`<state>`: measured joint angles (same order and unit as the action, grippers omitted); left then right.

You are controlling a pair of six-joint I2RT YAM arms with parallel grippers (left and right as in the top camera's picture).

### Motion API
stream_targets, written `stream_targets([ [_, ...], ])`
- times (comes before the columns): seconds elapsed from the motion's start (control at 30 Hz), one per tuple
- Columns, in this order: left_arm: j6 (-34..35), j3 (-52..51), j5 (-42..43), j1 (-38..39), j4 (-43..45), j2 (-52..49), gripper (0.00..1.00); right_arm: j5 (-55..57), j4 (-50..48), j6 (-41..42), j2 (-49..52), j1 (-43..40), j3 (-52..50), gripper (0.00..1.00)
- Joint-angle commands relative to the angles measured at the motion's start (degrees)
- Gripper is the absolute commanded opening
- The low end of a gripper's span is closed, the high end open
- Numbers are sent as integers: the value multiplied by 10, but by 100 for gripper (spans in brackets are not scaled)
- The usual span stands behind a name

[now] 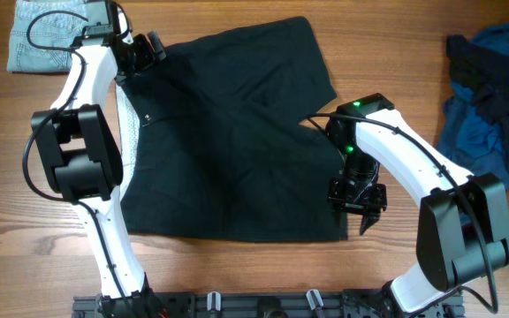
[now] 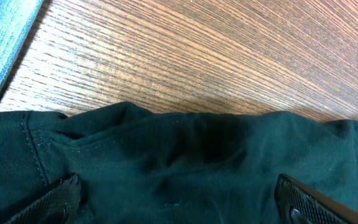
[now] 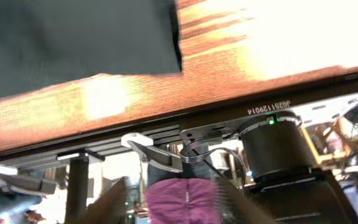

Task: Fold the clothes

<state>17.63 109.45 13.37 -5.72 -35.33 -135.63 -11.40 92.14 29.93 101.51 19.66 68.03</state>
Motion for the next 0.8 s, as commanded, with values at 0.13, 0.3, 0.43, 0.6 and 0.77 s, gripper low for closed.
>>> stream_targets([
  [0.13,-7,-6,-3,-6,2,20,100,22,-26,33,-3,-2,6,99],
  [0.3,-8,-5,-3,-6,3,29,100,22,-81,13,-3,-2,69,97],
  [0.43,-33,-5,-3,-5,9,67,100,5,-145,-31,-3,-2,117,97],
  [0.6,-47,-5,-3,-2,7,124,100,-5,-223,-47,-3,-2,160,100],
  [0.77,-85,-5,-3,-1,-3,191,100,-13,-299,-64,-3,-2,199,100],
])
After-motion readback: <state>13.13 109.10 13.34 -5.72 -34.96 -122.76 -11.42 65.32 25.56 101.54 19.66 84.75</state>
